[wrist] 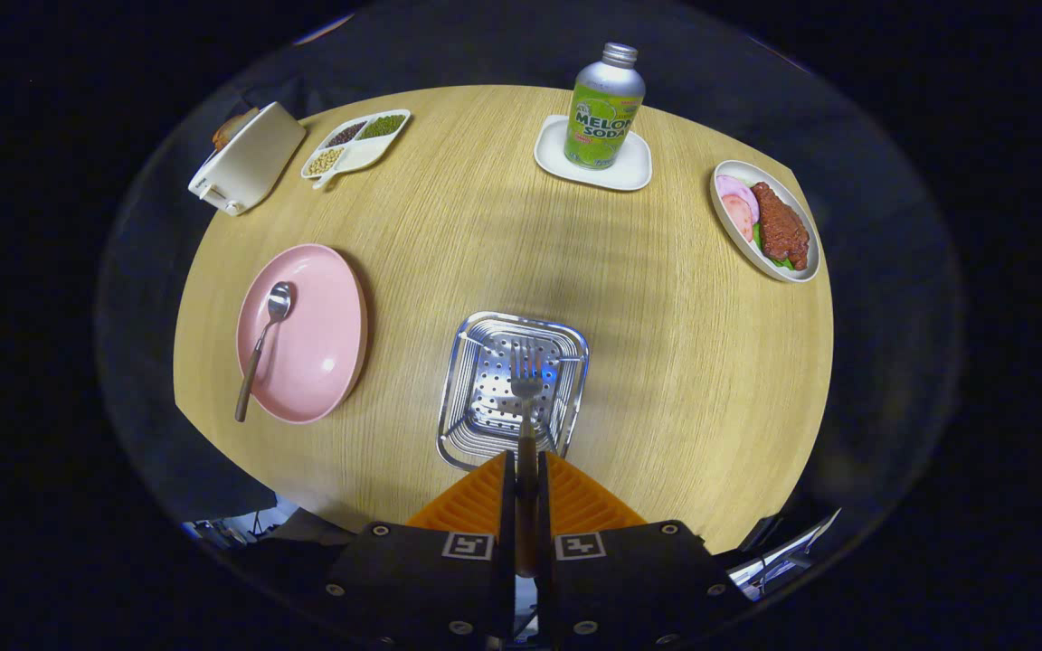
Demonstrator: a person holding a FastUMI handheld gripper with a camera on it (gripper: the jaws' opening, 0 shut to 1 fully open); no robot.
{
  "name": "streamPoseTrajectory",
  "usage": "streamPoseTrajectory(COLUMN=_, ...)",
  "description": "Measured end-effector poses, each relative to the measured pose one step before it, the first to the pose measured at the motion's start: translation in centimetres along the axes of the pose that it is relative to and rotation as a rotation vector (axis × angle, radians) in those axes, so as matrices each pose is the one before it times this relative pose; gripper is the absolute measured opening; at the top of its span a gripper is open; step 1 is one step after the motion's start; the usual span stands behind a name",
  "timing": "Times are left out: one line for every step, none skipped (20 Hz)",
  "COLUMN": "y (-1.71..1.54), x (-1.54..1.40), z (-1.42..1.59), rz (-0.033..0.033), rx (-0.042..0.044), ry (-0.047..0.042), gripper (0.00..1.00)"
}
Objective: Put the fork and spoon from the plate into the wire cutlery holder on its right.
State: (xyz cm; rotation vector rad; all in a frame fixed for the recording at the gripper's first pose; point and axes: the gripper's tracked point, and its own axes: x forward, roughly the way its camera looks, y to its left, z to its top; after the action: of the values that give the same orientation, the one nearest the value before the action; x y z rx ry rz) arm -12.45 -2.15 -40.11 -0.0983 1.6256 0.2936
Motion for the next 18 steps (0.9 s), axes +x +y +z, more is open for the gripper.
streamPoseTrajectory(y=0.117, x=0.12, z=0.389, rz=0.0065, rx=0.0092, ry=-0.02547, gripper=0.11)
streamPoseTrajectory(y=-0.09, x=-0.133, z=0.604, rz=-0.0052, rx=0.00738, ry=-0.03174, gripper=0.12)
streamPoseTrajectory(y=-0.009, x=-0.178, z=0.592, rz=-0.00646, rx=0.01094, ry=-0.03482, gripper=0.12)
streamPoseTrajectory(y=0.069, x=-0.283, z=0.597, rz=-0.00419, rx=0.0119, ry=-0.03625, gripper=0.12)
streamPoseTrajectory(y=0.129, x=-0.366, z=0.332, rz=-0.0066, rx=0.01466, ry=-0.03147, gripper=0.12)
streamPoseTrajectory(y=0.43, x=-0.427, z=0.09, rz=0.00549, rx=0.00819, ry=-0.02488, gripper=0.14)
streamPoseTrajectory(y=0.503, x=-0.543, z=0.186, rz=0.00616, rx=0.00202, ry=-0.02492, gripper=0.19)
streamPoseTrajectory(y=0.548, x=-0.438, z=0.403, rz=0.00512, rx=0.00041, ry=-0.03034, gripper=0.31)
streamPoseTrajectory(y=0.6, x=-0.26, z=0.023, rz=0.00337, rx=0.00458, ry=-0.02263, gripper=0.44)
streamPoseTrajectory(y=0.8, x=-0.414, z=-0.067, rz=0.0063, rx=0.01511, ry=-0.01316, gripper=0.57)
streamPoseTrajectory(y=1.043, x=-0.405, z=-0.083, rz=0.01502, rx=0.02071, ry=-0.00859, gripper=0.62)
streamPoseTrajectory(y=1.138, x=-0.276, z=0.042, rz=0.02106, rx=0.02235, ry=-0.01071, gripper=0.75)
streamPoseTrajectory(y=1.166, x=-0.27, z=0.165, rz=0.02035, rx=0.01976, ry=-0.01569, gripper=0.81)
streamPoseTrajectory(y=0.928, x=-0.166, z=0.241, rz=0.01287, rx=0.01716, ry=-0.02195, gripper=0.88)
streamPoseTrajectory(y=0.764, x=-0.089, z=0.077, rz=0.00372, rx=0.01171, ry=-0.01218, gripper=0.9)
streamPoseTrajectory(y=0.784, x=0.052, z=-0.18, rz=0.00361, rx=0.00732, ry=-0.00497, gripper=0.93)
streamPoseTrajectory(y=0.818, x=0.035, z=-0.262, rz=0.00294, rx=0.00367, ry=0.00455, gripper=0.94)
streamPoseTrajectory(y=0.843, x=0.094, z=-0.271, rz=0.00523, rx=0.00265, ry=0.00493, gripper=0.94)
